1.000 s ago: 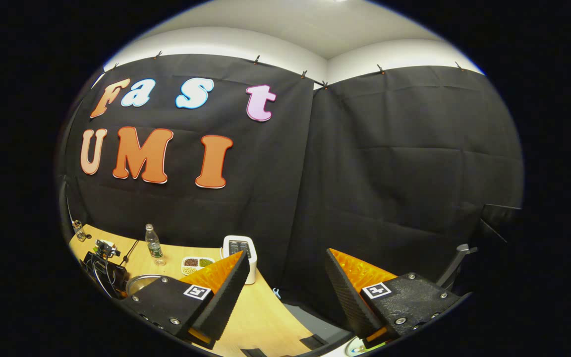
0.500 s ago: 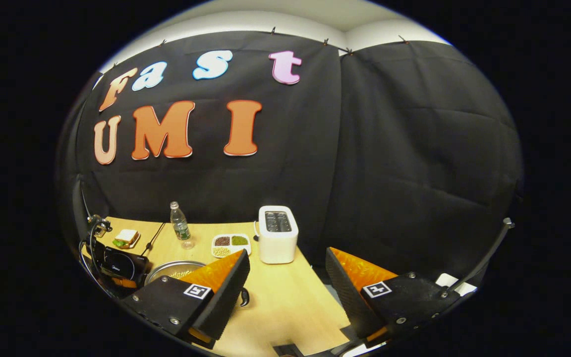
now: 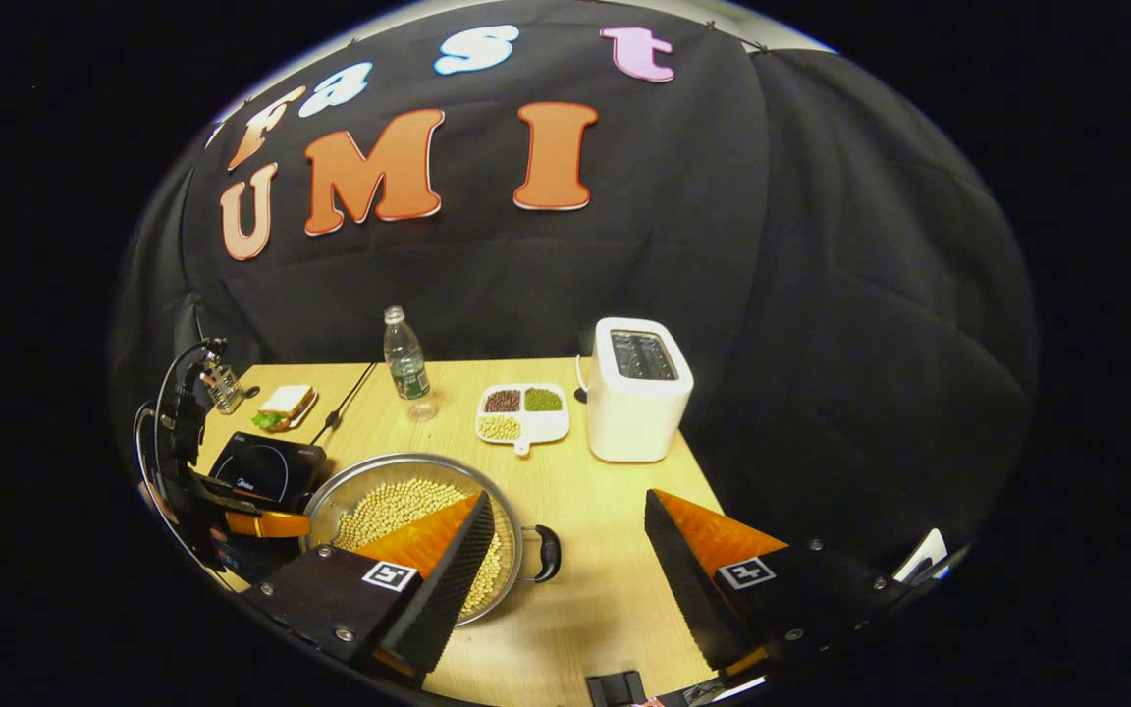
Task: First push the handle of the pot to place it horizontally, then grasp the pot with both hands and set it on the induction cooktop.
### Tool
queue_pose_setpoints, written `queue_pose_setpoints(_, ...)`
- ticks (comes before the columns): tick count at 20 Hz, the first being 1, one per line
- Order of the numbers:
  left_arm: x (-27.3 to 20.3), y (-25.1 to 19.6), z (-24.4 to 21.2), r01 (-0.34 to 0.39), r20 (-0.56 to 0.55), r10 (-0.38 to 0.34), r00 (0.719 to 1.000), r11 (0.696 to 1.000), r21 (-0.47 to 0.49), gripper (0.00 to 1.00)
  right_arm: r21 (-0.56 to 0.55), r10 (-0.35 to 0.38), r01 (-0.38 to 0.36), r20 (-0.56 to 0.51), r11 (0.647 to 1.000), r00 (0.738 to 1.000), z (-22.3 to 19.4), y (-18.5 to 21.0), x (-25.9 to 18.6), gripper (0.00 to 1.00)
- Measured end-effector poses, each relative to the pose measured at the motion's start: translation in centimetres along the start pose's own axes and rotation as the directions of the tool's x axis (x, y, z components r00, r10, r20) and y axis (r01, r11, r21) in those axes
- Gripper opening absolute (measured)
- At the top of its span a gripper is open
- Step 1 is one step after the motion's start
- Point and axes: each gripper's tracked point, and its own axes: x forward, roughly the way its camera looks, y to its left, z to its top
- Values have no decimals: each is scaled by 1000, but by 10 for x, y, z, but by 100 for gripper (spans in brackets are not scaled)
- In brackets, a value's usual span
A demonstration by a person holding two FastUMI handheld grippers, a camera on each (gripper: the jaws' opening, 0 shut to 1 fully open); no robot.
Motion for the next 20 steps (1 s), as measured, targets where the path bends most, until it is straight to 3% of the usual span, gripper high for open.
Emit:
queue_pose_setpoints(5, 22, 2, 3, -13, -32, 13, 999, 1000, -15, 93, -31, 72, -77, -143, 997, 987, -34, 17, 39, 96)
queue_pose_setpoints(9, 33, 1, 4, -51, -18, 52, 998, 997, 63, 96, -61, 70, -89, -254, 994, 965, -67, 11, 66, 96)
queue_pose_setpoints(10, 34, 1, 5, -62, -9, 63, 998, 994, 87, 92, -57, 69, -87, -272, 995, 960, -73, 11, 70, 95)
queue_pose_setpoints(13, 36, 0, 3, -90, 7, 90, 996, 986, 140, 96, -43, 74, -92, -308, 995, 949, -87, 15, 77, 95)
queue_pose_setpoints(19, 48, -1, 7, -86, 22, 84, 996, 989, 119, 92, -7, 85, -93, -345, 996, 935, -102, 30, 90, 94)
queue_pose_setpoints(20, 49, -1, 9, -88, 27, 86, 996, 989, 115, 96, -9, 81, -90, -349, 996, 933, -104, 30, 92, 93)
